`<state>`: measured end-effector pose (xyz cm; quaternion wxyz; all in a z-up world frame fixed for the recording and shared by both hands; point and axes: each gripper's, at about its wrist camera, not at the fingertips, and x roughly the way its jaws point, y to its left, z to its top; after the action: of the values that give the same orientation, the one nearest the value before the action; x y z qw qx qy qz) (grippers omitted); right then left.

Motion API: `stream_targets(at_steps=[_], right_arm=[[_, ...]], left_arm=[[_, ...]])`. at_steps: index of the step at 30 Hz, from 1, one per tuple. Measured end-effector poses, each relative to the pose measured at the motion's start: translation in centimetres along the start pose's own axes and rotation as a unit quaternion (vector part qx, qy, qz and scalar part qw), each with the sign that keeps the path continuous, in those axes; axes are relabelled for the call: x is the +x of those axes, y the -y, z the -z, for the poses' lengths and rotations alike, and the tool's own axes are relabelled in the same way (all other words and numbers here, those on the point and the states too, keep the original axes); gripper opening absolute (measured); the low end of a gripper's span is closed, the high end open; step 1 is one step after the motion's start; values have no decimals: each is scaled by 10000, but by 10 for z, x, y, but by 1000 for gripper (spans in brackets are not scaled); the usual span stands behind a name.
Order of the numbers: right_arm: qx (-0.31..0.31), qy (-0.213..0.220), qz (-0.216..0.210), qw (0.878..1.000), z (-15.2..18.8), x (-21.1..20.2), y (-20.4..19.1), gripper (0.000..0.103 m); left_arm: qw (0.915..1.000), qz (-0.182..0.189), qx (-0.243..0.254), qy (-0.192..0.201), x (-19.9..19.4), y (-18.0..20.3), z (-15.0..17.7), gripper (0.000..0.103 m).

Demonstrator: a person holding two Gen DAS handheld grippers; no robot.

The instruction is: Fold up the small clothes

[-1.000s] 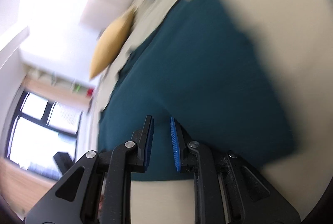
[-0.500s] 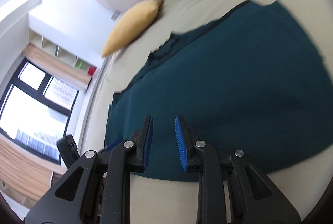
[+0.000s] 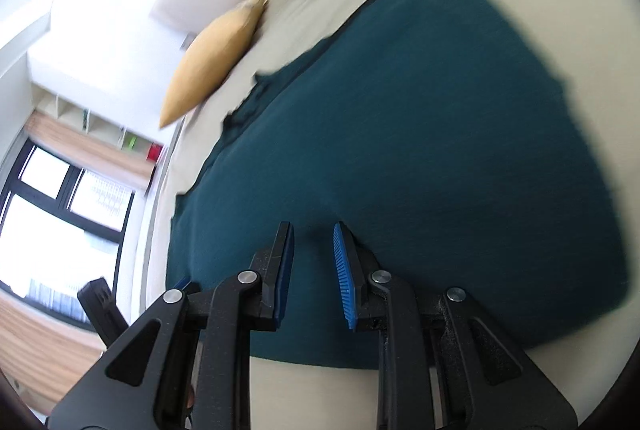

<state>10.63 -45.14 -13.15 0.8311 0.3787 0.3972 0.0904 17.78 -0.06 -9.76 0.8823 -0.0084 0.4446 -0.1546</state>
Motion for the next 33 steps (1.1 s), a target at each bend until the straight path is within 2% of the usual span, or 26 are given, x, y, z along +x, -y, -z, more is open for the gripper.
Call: stream_targets(at_steps=[4,6,7,8,10,12,14,17,22,24,26,28,30,33], right_arm=[[-82,308,397,9987,-2,-23,1,24],[-151,404,380,9983,-1,-39,-2,29],[-226,430,368,9981,0,-46,-6,35],[-318,460,390,9977,1,-48,-13,46],[-570,539,331,9964,3,-54,-32,54],[-887,487,184,9947,4,-53,-56,54],[-1119,345,-1,9931,5,-43,-78,54],[-1261,97,-280,9916,7,-28,-103,54],[-1332,-288,-694,9882,10,5,-128,54],[-1273,-448,-834,9873,10,17,-130,54],[-1194,-588,-937,9867,10,30,-131,54],[-1086,-733,-1021,9861,9,42,-129,54],[-1018,-835,-1040,9858,9,52,-125,54],[-986,-977,-1059,9846,10,68,-128,54]], left_arm=[[10000,4,-60,-33,-4,-1,0,53],[9997,36,-246,3,-13,-7,-1,54],[9993,24,-377,58,-20,-13,-1,54],[9984,-26,-542,157,-28,-22,-1,58],[9949,-38,-932,382,-46,-45,0,64],[9876,29,-1480,527,-58,-75,3,68],[9800,175,-1935,433,-57,-104,6,69],[9645,768,-2519,178,-44,-134,11,69],[9473,1534,-2810,-88,-21,-148,3,69],[9427,1670,-2885,-161,-13,-150,-2,70],[9315,1888,-3099,-245,-4,-156,-4,70],[9171,2145,-3350,-259,1,-162,-5,66],[9080,2296,-3485,-372,6,-165,-5,49],[8974,2505,-3593,-537,15,-165,-6,35]])
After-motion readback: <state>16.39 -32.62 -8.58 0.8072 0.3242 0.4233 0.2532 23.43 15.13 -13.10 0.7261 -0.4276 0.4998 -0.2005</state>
